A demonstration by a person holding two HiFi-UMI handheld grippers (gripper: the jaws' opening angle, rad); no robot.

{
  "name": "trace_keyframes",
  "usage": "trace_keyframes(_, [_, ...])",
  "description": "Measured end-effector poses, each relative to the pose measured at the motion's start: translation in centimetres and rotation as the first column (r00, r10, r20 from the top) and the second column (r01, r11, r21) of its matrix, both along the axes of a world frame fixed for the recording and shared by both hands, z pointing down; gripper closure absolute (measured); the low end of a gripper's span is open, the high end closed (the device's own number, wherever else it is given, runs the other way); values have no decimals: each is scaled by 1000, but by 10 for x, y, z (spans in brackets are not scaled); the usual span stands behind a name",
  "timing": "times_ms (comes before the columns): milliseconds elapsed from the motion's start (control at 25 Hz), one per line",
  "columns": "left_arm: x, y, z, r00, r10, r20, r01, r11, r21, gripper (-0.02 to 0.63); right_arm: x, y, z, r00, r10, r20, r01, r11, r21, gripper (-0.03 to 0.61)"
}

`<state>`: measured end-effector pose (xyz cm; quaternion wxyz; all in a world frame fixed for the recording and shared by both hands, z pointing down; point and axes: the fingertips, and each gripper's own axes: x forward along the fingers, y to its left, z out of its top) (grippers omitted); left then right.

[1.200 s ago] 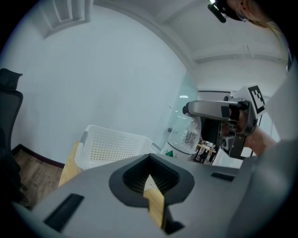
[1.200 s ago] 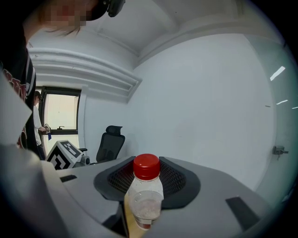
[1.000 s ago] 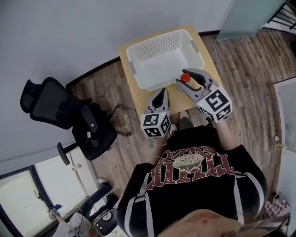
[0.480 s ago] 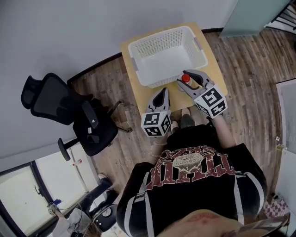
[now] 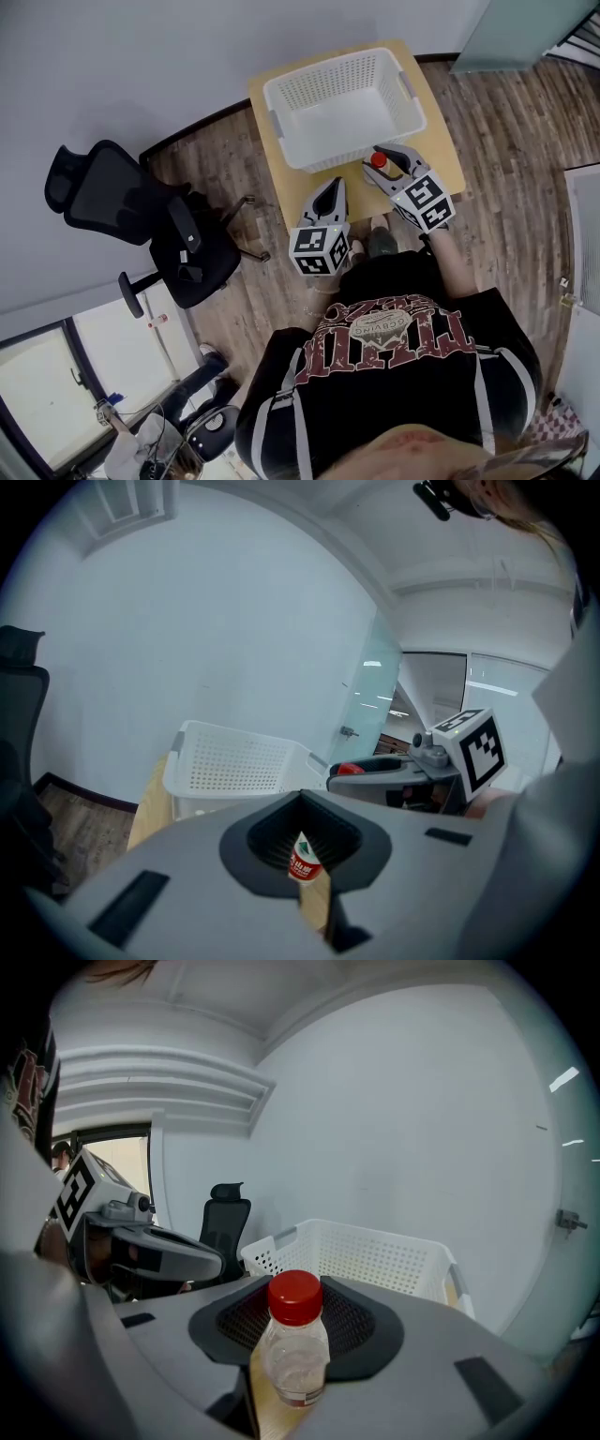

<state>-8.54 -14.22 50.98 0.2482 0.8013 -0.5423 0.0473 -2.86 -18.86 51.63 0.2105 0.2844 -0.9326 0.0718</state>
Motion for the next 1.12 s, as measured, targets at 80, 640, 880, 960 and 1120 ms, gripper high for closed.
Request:
trace_keyframes(80, [0, 2, 2, 1000, 1, 2, -1, 1000, -5, 566, 0, 2, 9, 1000, -1, -12, 1, 1000, -12, 411])
trace_keyframes(640, [2, 10, 7, 1000, 1, 13, -1, 1000, -18, 566, 5, 6, 46, 998, 8, -59, -12, 998, -56, 411])
trace_keyframes(880, [5, 11, 7, 1000, 6, 9, -6, 1000, -21, 566, 8, 10, 55, 997, 5, -75, -10, 998, -69, 411])
trace_keyframes(960, [5, 11, 8, 1000, 7, 8, -7, 1000, -20, 567, 9, 12, 57, 997, 3, -79, -8, 998, -70, 411])
trace_keyframes(1120, [6, 9, 9, 1000, 9, 7, -9, 1000, -21, 566, 11, 11, 59, 997, 6, -71, -11, 997, -71, 411])
